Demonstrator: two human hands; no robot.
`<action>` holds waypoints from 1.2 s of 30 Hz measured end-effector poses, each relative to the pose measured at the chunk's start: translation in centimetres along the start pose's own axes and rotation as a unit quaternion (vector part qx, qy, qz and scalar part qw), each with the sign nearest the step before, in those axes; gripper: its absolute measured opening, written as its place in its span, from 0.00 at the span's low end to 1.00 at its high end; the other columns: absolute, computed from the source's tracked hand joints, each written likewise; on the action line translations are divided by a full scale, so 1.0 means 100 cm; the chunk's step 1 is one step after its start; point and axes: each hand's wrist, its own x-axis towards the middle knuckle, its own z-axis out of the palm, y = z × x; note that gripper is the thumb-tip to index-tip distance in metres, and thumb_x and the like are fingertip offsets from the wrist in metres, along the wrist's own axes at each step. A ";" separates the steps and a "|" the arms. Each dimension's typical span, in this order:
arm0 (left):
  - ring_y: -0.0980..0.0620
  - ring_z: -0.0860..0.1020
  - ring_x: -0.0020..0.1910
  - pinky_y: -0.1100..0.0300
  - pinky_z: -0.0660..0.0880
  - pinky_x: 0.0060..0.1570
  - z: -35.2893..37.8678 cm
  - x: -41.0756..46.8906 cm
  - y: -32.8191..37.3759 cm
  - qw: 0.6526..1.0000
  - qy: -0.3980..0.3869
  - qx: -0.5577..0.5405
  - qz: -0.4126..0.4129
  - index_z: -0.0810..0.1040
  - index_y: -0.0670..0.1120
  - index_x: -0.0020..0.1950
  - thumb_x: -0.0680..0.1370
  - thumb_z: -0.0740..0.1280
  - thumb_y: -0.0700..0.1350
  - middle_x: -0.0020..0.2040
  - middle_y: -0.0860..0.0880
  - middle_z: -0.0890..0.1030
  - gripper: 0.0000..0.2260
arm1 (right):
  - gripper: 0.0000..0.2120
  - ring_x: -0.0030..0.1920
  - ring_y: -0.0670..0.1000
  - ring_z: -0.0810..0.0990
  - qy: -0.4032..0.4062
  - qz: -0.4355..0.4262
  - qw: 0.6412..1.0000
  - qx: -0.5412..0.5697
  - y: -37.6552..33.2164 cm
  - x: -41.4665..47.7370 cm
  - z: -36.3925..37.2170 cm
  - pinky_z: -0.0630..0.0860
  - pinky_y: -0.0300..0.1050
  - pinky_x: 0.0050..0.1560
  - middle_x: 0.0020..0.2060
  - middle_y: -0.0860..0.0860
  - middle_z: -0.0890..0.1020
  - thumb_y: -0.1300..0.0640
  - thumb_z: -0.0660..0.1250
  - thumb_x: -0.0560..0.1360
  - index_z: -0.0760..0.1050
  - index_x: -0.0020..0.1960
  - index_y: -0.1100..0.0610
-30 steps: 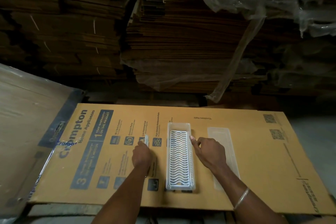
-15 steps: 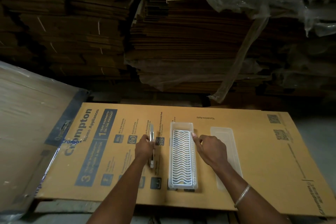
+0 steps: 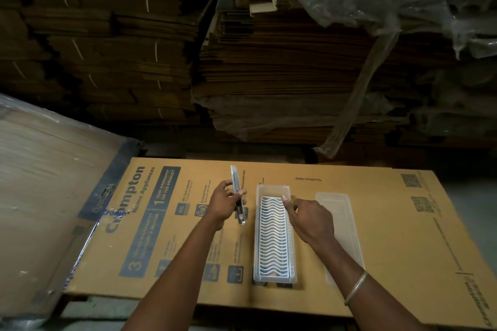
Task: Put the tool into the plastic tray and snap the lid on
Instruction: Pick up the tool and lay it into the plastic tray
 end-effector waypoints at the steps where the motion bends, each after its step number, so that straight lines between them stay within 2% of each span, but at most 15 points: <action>1: 0.45 0.85 0.49 0.47 0.84 0.53 0.000 -0.001 -0.001 1.000 -0.003 -0.001 0.002 0.66 0.47 0.74 0.80 0.70 0.39 0.59 0.42 0.83 0.24 | 0.39 0.37 0.51 0.82 0.002 0.000 1.000 0.001 0.000 0.000 0.000 0.81 0.49 0.41 0.37 0.49 0.85 0.29 0.41 0.80 0.84 0.46 0.52; 5: 0.49 0.84 0.54 0.44 0.82 0.60 0.000 -0.005 -0.005 0.999 -0.029 0.003 0.021 0.61 0.56 0.72 0.78 0.71 0.33 0.58 0.49 0.82 0.32 | 0.38 0.37 0.50 0.82 0.006 -0.006 1.000 0.005 0.001 0.000 -0.002 0.81 0.48 0.41 0.37 0.49 0.85 0.30 0.42 0.80 0.84 0.47 0.52; 8: 0.43 0.83 0.59 0.41 0.82 0.60 -0.001 -0.007 -0.005 0.999 -0.032 0.013 0.035 0.67 0.58 0.69 0.76 0.73 0.32 0.63 0.47 0.82 0.30 | 0.38 0.37 0.50 0.82 0.014 -0.004 1.000 0.015 0.002 0.002 -0.005 0.81 0.48 0.41 0.37 0.49 0.85 0.29 0.43 0.80 0.85 0.47 0.51; 10: 0.43 0.84 0.59 0.44 0.84 0.57 -0.001 -0.009 -0.002 0.999 -0.031 0.021 0.037 0.69 0.57 0.68 0.75 0.74 0.32 0.65 0.48 0.81 0.30 | 0.38 0.37 0.50 0.82 0.017 -0.003 1.000 0.018 0.002 0.003 -0.006 0.81 0.48 0.42 0.38 0.49 0.86 0.29 0.43 0.80 0.85 0.47 0.51; 15: 0.50 0.83 0.56 0.55 0.83 0.49 -0.001 -0.013 0.003 0.997 -0.030 0.039 0.053 0.68 0.54 0.70 0.72 0.76 0.30 0.65 0.52 0.77 0.34 | 0.42 0.37 0.49 0.82 0.023 -0.006 0.999 0.026 0.002 0.006 -0.004 0.81 0.48 0.42 0.38 0.48 0.86 0.27 0.39 0.77 0.85 0.47 0.50; 19: 0.51 0.84 0.55 0.55 0.83 0.48 0.001 -0.015 0.002 0.996 -0.031 0.055 0.061 0.69 0.54 0.69 0.71 0.78 0.32 0.63 0.57 0.75 0.33 | 0.42 0.36 0.48 0.81 0.025 -0.002 0.999 0.028 0.003 0.004 -0.002 0.81 0.47 0.41 0.37 0.48 0.85 0.27 0.38 0.77 0.85 0.47 0.50; 22: 0.46 0.85 0.55 0.47 0.84 0.54 0.003 -0.015 -0.002 0.995 -0.026 0.064 0.070 0.71 0.55 0.67 0.71 0.80 0.38 0.63 0.57 0.75 0.31 | 0.43 0.36 0.49 0.81 0.025 -0.002 0.999 0.021 0.005 0.004 -0.001 0.81 0.48 0.41 0.37 0.48 0.85 0.27 0.37 0.76 0.85 0.47 0.50; 24: 0.45 0.85 0.54 0.45 0.83 0.58 0.007 -0.017 -0.004 0.994 -0.023 0.074 0.079 0.72 0.55 0.67 0.75 0.77 0.43 0.63 0.58 0.76 0.24 | 0.41 0.37 0.50 0.82 0.023 -0.001 1.000 0.021 0.007 0.004 -0.001 0.81 0.48 0.42 0.37 0.49 0.86 0.27 0.39 0.77 0.85 0.47 0.51; 27: 0.46 0.83 0.57 0.50 0.82 0.57 0.020 -0.017 -0.009 0.988 -0.026 0.113 0.103 0.74 0.53 0.64 0.81 0.70 0.43 0.62 0.53 0.80 0.14 | 0.36 0.39 0.52 0.83 0.013 0.005 1.000 0.024 0.011 0.003 -0.002 0.81 0.50 0.44 0.39 0.51 0.86 0.31 0.45 0.81 0.84 0.48 0.53; 30: 0.51 0.85 0.48 0.58 0.81 0.46 0.039 -0.018 -0.013 0.976 -0.025 0.185 0.111 0.76 0.50 0.61 0.80 0.69 0.38 0.58 0.50 0.84 0.12 | 0.33 0.38 0.52 0.82 0.004 0.019 1.000 0.018 0.021 0.001 0.000 0.80 0.48 0.42 0.39 0.51 0.86 0.33 0.48 0.82 0.84 0.47 0.53; 32: 0.51 0.85 0.42 0.56 0.82 0.43 0.052 -0.017 -0.020 0.968 -0.031 0.226 0.105 0.76 0.47 0.58 0.78 0.71 0.36 0.55 0.50 0.85 0.12 | 0.35 0.37 0.53 0.80 -0.010 0.032 0.999 0.005 0.030 -0.002 0.005 0.77 0.46 0.39 0.37 0.52 0.85 0.32 0.46 0.81 0.83 0.44 0.53; 34: 0.47 0.85 0.44 0.47 0.83 0.45 0.065 -0.014 -0.029 0.958 -0.044 0.264 0.100 0.76 0.45 0.55 0.75 0.72 0.34 0.52 0.47 0.85 0.12 | 0.35 0.37 0.54 0.81 -0.028 0.046 0.999 -0.004 0.041 -0.005 0.011 0.77 0.47 0.39 0.37 0.52 0.84 0.31 0.45 0.81 0.83 0.43 0.53; 36: 0.43 0.84 0.47 0.45 0.80 0.46 0.076 -0.009 -0.036 0.944 -0.053 0.311 0.093 0.75 0.44 0.53 0.73 0.73 0.35 0.50 0.44 0.85 0.12 | 0.36 0.38 0.56 0.82 -0.044 0.064 0.997 -0.010 0.052 -0.008 0.016 0.78 0.48 0.40 0.37 0.53 0.84 0.31 0.45 0.81 0.82 0.41 0.54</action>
